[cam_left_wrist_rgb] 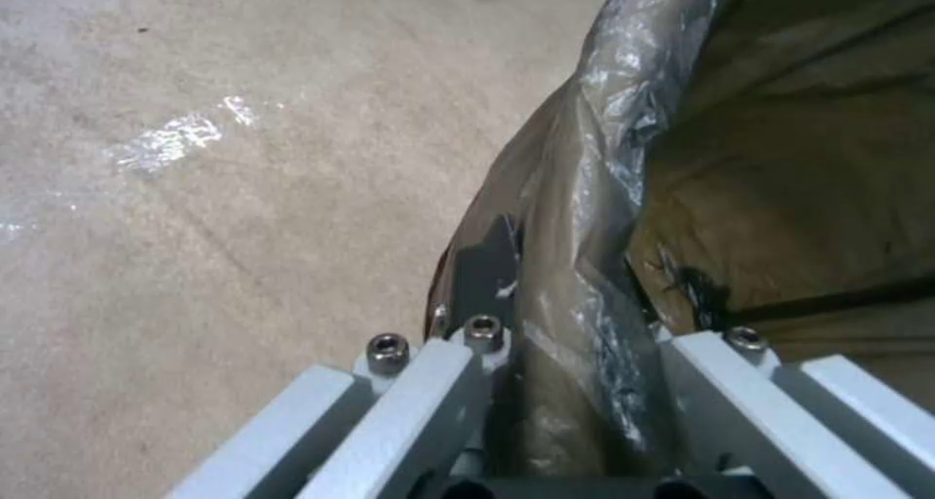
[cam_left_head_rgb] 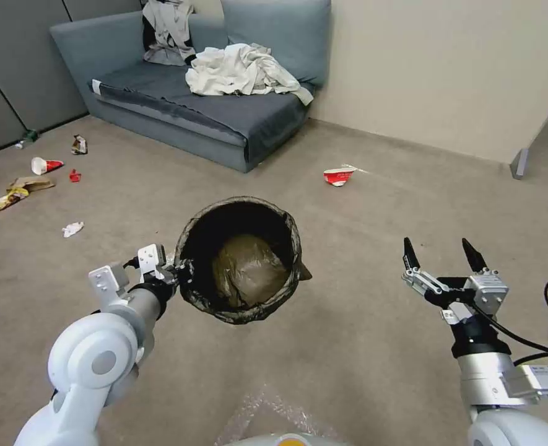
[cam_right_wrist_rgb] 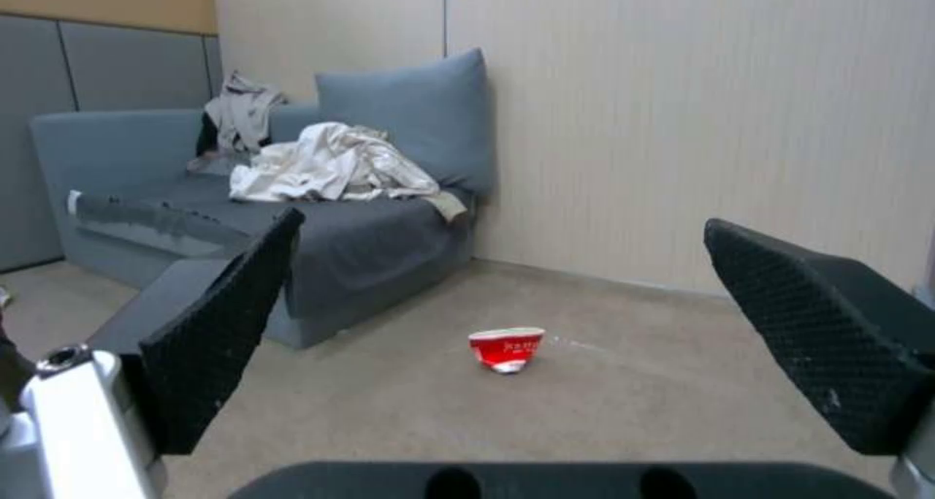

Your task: Pick up the trash can from the floor.

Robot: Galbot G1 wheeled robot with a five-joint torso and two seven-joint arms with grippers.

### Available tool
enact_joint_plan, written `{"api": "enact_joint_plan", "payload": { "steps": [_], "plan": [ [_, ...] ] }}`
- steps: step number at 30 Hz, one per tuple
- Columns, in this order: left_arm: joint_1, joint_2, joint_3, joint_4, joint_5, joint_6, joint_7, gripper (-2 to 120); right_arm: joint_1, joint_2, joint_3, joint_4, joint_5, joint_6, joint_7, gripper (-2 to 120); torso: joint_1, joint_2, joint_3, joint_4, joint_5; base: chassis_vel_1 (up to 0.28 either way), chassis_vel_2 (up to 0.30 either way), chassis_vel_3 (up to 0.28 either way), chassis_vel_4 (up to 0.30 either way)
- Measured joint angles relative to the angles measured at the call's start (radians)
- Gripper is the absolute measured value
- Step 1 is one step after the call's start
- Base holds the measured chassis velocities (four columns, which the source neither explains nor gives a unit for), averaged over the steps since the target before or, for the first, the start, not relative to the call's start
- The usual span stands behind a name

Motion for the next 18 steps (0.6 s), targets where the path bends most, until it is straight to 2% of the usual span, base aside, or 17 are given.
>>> {"api": "enact_joint_plan", "payload": {
  "steps": [18],
  "plan": [
    [0.014, 0.011, 0.0, -0.009, -0.002, 0.0, 0.001, 3, -0.019, 0.004, 0.002, 0.023, -0.006, -0.001, -0.004, 100, 0.0, 0.0, 0.0, 0.0, 0.0, 0.0, 0.0, 0.0, 0.0]
  ]
}}
